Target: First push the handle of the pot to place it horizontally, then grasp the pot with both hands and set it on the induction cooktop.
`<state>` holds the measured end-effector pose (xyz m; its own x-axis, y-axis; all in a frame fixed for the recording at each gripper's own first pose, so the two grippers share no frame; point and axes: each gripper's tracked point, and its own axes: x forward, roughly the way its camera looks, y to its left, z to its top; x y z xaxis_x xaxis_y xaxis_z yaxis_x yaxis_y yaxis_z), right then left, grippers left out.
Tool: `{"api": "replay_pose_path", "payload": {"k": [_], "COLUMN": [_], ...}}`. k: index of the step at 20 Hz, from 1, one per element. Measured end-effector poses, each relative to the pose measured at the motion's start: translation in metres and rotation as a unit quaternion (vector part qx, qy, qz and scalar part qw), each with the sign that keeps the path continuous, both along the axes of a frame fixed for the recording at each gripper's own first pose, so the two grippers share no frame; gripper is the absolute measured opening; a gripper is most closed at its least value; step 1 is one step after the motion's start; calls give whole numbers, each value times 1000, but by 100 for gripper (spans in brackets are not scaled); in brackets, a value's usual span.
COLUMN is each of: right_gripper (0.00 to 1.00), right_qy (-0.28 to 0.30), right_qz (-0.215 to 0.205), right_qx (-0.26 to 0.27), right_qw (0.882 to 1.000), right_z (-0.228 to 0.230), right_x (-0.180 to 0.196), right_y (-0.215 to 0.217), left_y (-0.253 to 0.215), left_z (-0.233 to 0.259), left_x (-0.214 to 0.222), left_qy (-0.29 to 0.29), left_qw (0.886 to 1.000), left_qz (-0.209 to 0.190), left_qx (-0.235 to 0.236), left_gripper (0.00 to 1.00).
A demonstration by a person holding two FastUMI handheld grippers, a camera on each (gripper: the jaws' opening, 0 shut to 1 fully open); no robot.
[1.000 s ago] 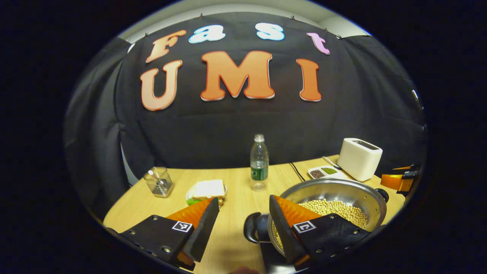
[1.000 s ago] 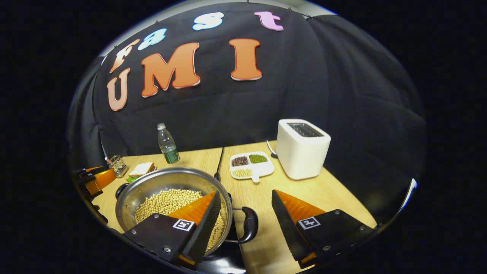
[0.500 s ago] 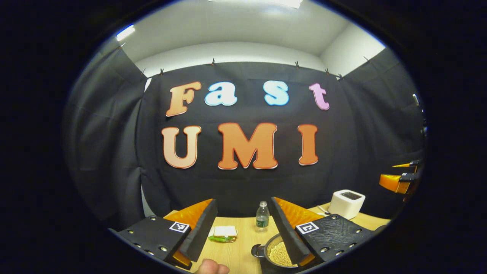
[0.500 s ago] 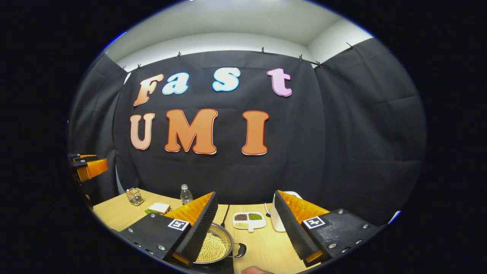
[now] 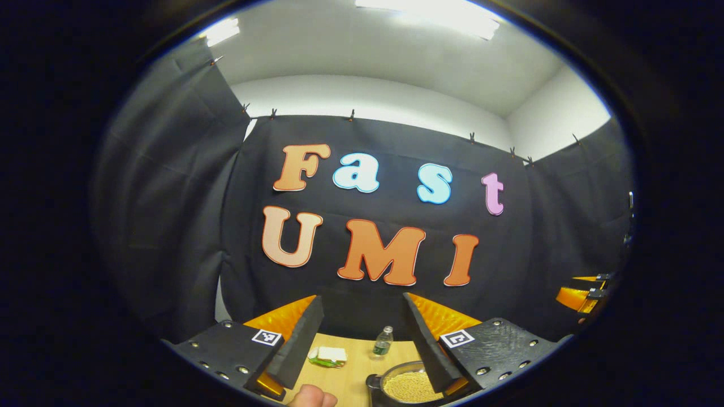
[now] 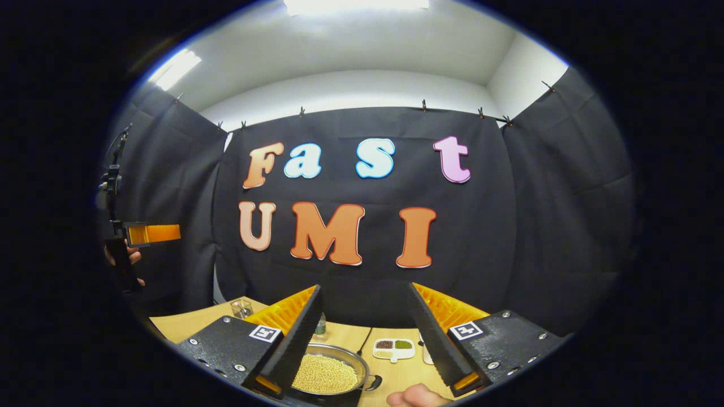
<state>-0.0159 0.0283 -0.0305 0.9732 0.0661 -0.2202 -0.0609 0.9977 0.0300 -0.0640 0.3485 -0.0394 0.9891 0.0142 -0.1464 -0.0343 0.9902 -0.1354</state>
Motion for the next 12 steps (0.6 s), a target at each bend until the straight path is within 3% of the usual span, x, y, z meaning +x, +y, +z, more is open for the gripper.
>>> {"api": "replay_pose_path", "payload": {"k": [1, 2, 4, 5, 6, 9, 11, 12], "right_gripper": [93, 97, 93, 97, 93, 97, 93, 93], "right_qy": [-11, -22, -47, -57, -65, -86, -95, -102], "right_qz": [-4, -9, -16, -20, -22, -23, -2, 10], "right_qx": [-5, -9, -12, -10, -8, 1, 9, 11], "right_qw": [1000, 1000, 999, 998, 998, 996, 995, 995], "right_z": [12, 26, 53, 63, 71, 84, 84, 86], "right_x": [0, -1, 2, 2, 3, -1, -3, -4], "right_y": [-6, -9, -11, -13, -12, -14, -2, 3], "left_y": [10, 21, 42, 50, 53, 58, 65, 68], "left_z": [8, 15, 30, 37, 45, 63, 81, 92], "left_x": [-3, -5, -8, -11, -15, -27, -37, -42], "left_qy": [1, 0, -11, -20, -32, -69, -106, -127], "left_qw": [1000, 1000, 999, 998, 997, 994, 988, 982], "left_qz": [6, 14, 37, 48, 54, 70, 89, 101], "left_qx": [-4, -2, 17, 27, 35, 54, 74, 91], "left_gripper": [85, 84, 84, 84, 84, 84, 84, 88]}}
